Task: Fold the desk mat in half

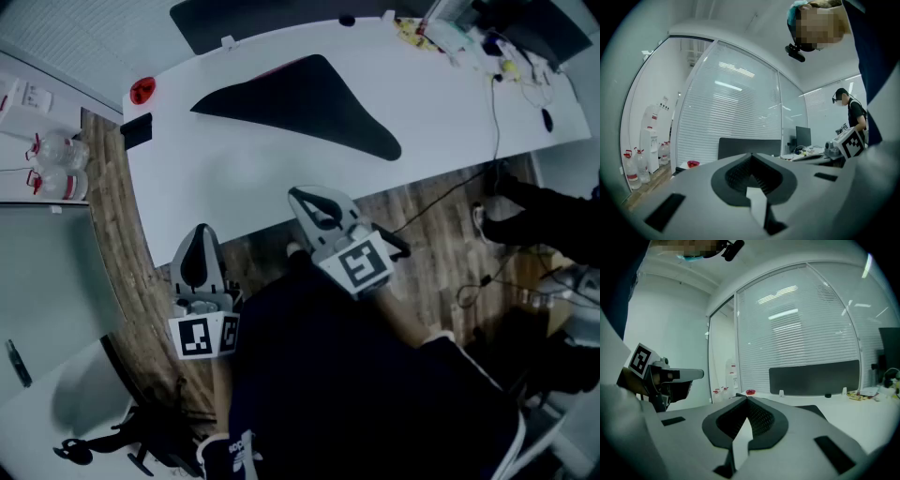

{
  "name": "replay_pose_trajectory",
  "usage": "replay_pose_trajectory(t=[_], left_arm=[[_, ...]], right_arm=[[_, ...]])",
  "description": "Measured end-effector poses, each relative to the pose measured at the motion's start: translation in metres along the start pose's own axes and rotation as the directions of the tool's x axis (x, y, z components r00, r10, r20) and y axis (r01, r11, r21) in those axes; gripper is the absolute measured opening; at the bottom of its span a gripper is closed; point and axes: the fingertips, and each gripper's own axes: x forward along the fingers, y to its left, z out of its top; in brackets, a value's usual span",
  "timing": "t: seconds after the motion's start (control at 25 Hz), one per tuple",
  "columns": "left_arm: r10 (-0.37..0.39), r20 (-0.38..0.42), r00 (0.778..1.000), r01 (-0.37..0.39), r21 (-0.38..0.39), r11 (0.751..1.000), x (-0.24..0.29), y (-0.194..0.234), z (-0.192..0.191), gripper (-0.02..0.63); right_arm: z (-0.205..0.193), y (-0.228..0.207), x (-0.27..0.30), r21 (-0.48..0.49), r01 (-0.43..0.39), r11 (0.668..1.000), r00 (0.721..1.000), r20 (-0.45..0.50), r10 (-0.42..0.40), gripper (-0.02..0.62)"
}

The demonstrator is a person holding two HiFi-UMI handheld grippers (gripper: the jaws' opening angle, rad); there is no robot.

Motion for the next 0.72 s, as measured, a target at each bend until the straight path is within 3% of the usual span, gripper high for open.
replay_pose_trajectory(t=[0.28, 0.72], left_arm=[[0.036, -0.052, 0.998, -0.037, -0.025, 0.999, 0.007, 0.002, -0.019, 0.003], [0.018, -0.002, 1.0, -0.018, -0.045, 0.999, 0.007, -0.003, -0.018, 0.003]], right_arm=[[-0.004, -0.004, 0.001, 0.009, 0.01, 1.0, 1.0, -0.003, -0.01, 0.003], [-0.007, 0.0, 0.009, 0.0, -0.015, 1.0, 1.0, -0.015, 0.015, 0.003]])
